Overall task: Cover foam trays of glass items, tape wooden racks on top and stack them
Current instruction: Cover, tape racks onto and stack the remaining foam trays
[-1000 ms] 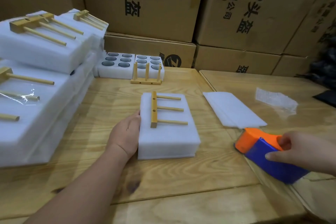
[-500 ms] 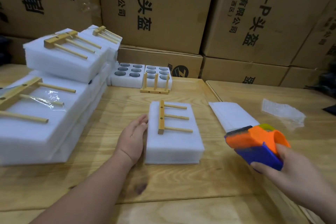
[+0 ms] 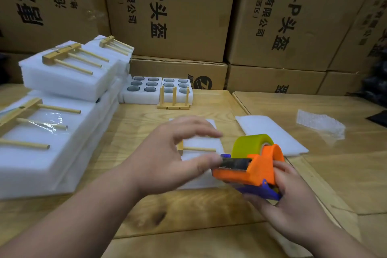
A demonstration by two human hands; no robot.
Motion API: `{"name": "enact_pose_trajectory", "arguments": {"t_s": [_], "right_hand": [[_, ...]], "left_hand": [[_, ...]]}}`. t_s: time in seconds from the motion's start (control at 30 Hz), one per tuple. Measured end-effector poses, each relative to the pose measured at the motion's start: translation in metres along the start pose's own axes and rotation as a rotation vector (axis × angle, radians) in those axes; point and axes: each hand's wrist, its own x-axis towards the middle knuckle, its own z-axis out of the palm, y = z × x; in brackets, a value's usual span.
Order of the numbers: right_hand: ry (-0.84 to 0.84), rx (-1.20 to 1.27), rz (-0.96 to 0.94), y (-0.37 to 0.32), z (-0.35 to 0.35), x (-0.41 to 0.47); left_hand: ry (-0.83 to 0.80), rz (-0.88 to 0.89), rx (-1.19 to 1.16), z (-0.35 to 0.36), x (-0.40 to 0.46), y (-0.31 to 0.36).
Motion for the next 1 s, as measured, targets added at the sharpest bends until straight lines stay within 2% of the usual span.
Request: {"name": "enact_pose_trajectory", "arguments": {"t_s": [0.1,0.2,0.33,0.47,0.8,1.0], "right_hand": [[0.02,0.006,-0.008,-0.009,-0.001,0.002],[0.03,0.016,-0.046,-0.02,-0.004,0.005],[0.01,0.048,-0.081,-0.029,-0.006,0.005],[-0.004,0.111,-0.031,-0.034,-0.005,0.002],[-0.004,0.294,0.18,-0.051,-0.006,0.0],[-0.02,0.344,0.241,-0.062,-0.005,0.003]], "left_hand": [[-0.164,0.081,0.16,-0.003,-0.002,0.009],[-0.201,0.105,0.234,-0.003,-0.001,0.011],[-0.206,0.025,0.154,-0.007,0.0,0.011],[-0.25,-0.081,0.029,-0.013,-0.001,0.014],[-0.057,-0.034,0.081,-0.01,-0.015,0.023],[-0.018,0.077,0.352,0.003,-0.017,0.028]]}}
